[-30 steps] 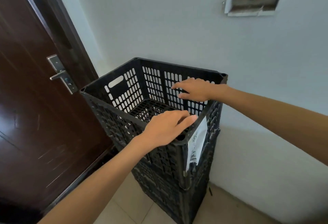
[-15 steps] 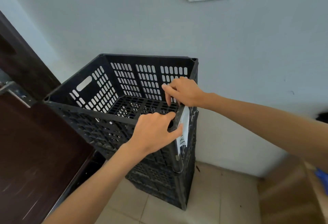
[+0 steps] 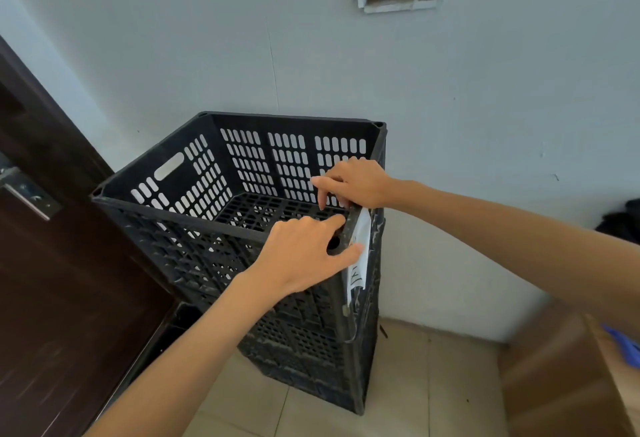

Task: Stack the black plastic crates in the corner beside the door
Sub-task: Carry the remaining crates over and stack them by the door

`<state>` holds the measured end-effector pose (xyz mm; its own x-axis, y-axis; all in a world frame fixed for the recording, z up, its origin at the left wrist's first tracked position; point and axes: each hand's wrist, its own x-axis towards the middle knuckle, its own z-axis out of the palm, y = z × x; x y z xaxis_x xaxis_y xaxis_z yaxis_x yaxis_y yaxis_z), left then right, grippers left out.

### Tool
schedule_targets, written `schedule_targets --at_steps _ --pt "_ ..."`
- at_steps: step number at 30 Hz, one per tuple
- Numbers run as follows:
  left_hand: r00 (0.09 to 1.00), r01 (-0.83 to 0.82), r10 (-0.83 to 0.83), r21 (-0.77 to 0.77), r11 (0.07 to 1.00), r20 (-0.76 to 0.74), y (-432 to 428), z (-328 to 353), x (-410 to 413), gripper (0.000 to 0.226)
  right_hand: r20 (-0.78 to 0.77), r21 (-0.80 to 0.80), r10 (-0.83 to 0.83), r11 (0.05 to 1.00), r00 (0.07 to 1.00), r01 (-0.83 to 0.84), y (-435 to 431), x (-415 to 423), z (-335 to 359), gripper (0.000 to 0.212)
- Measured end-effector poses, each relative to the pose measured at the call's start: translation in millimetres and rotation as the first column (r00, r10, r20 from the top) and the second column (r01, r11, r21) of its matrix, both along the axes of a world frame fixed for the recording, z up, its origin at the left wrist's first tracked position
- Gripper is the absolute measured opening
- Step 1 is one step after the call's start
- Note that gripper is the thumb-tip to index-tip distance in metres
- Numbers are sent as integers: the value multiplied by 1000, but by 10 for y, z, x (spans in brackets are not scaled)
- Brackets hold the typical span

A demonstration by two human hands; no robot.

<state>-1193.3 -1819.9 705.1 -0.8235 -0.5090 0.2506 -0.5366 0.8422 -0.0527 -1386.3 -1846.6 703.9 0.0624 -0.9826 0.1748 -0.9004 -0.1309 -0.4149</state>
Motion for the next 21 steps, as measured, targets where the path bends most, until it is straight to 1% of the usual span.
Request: schedule_targets --at_steps 1,3,4,6,8,10,13,15,17,19,20,21 --pt "1000 15 -15 58 998 -9 -9 29 -16 69 5 48 -1 999 1000 1 -25 8 21 49" --pt "996 38 -24 178 983 -82 0 59 -103 61 33 103 -19 995 999 15 -81 37 51 43" --pt "992 37 -10 205 978 -129 16 58 -153 57 4 95 -41 995 999 41 -113 51 50 43" --pt "988 -6 33 169 986 -153 49 20 -230 57 -126 1 -116 993 985 118 -160 49 2 44" --pt "992 -45 59 124 991 -111 56 -36 -253 63 -157 -116 -165 982 974 147 -180 21 -79 41" --pt "995 -60 68 117 991 -67 28 -64 -261 69 -148 -163 -162 977 976 137 -178 0 -114 40" --pt "996 -84 83 120 989 6 1 -70 -270 75 -176 -155 -151 980 973 124 -174 1 -117 43" --pt "995 -98 93 133 986 41 2 -62 -264 77 -209 -121 -145 985 967 121 -147 24 -106 45" --pt "994 -99 92 141 985 57 3 -50 -259 74 -220 -68 -143 989 965 131 -120 45 -58 47" --pt "995 -84 74 167 982 62 2 -25 -260 70 -195 -18 -142 990 970 141 -116 76 13 49" --pt "997 -70 60 226 972 48 -6 0 -267 70 -143 0 -137 990 980 138 -123 82 60 49" --pt "999 -53 49 320 946 19 -15 33 -268 69 -45 19 -131 991 990 132 -133 82 108 49"
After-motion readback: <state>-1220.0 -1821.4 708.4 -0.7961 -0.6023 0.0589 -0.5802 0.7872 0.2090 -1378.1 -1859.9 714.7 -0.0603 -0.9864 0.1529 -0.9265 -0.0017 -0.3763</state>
